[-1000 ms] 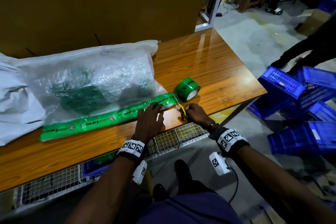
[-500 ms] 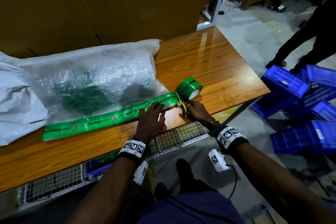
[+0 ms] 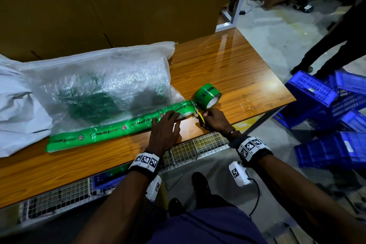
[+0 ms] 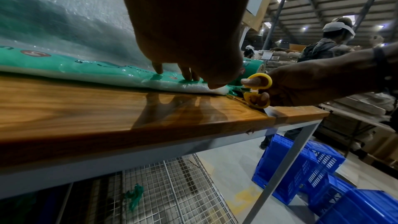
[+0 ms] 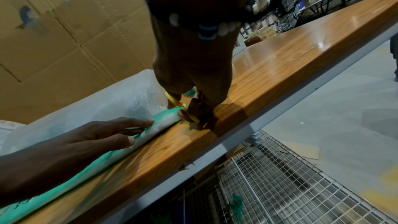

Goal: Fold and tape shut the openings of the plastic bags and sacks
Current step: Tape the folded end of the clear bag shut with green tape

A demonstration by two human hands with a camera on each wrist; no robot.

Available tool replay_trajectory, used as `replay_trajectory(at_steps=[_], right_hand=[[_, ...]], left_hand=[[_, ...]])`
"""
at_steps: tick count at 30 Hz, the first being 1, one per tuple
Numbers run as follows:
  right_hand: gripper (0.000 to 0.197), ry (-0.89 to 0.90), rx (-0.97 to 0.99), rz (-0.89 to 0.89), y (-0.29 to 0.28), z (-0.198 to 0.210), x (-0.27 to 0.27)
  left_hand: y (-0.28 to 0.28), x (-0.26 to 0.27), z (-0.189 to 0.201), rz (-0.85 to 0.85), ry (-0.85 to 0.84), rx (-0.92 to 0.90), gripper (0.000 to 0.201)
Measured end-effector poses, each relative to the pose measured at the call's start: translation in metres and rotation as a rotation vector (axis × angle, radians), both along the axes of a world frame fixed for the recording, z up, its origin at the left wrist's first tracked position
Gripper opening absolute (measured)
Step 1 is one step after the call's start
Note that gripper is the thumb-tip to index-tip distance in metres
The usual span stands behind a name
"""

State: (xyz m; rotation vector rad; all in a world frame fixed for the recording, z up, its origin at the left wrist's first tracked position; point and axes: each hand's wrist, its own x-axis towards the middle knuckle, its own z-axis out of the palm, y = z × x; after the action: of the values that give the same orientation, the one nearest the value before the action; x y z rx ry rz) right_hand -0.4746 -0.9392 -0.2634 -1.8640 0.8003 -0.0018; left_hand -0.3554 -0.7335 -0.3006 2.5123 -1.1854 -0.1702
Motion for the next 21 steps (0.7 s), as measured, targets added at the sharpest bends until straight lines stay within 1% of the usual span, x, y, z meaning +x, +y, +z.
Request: replay_trajectory(at_steps=[1, 3, 4, 7, 10, 13, 14, 16, 18, 19, 20, 21], right_hand=[[0.049, 0.009, -0.051, 0.006, 0.0, 0.002, 0.0], [0.039, 0.045, -0.149, 0.049, 0.0, 0.008, 0.001], [0.038, 0.057, -0.166, 0.057, 0.0, 0.009, 0.002], [0.037, 0.065, -0.156, 0.045, -0.001, 0.008, 0.002], [0.042, 0.067, -0.112, 0.012, 0.001, 0.003, 0.002], [0.036, 0.07, -0.09, -0.022, 0.003, 0.001, 0.004], [0.043, 0.068, -0.092, -0.027, 0.004, 0.003, 0.005], [0.065, 0.061, -0.115, -0.02, 0.007, 0.006, 0.005], [0.075, 0.057, -0.14, -0.014, 0.007, 0.007, 0.006], [0.073, 0.07, -0.167, -0.007, 0.006, 0.006, 0.006], [0.064, 0.085, -0.204, 0.004, 0.005, 0.004, 0.007], [0.05, 0.096, -0.252, 0.008, 0.003, 0.001, 0.007]], left_hand=[[0.0, 0.0, 0.001, -0.001, -0.005, 0.003, 0.043], [0.002, 0.001, 0.001, -0.004, -0.016, 0.005, 0.043], [0.002, 0.001, 0.002, -0.007, -0.019, 0.005, 0.043], [0.002, 0.001, 0.001, -0.009, -0.015, 0.006, 0.044], [0.002, 0.0, -0.001, -0.005, -0.015, -0.001, 0.044], [0.004, -0.002, -0.002, 0.0, -0.02, -0.012, 0.043], [0.004, -0.002, -0.001, 0.0, -0.014, -0.014, 0.043], [0.005, -0.002, -0.001, 0.001, -0.008, -0.012, 0.042], [0.008, -0.001, -0.002, -0.002, -0.01, -0.008, 0.042], [0.01, 0.0, -0.003, -0.005, -0.014, -0.002, 0.042], [0.011, 0.0, -0.003, -0.009, -0.019, 0.007, 0.042], [0.012, 0.0, -0.002, -0.014, -0.022, 0.013, 0.042]])
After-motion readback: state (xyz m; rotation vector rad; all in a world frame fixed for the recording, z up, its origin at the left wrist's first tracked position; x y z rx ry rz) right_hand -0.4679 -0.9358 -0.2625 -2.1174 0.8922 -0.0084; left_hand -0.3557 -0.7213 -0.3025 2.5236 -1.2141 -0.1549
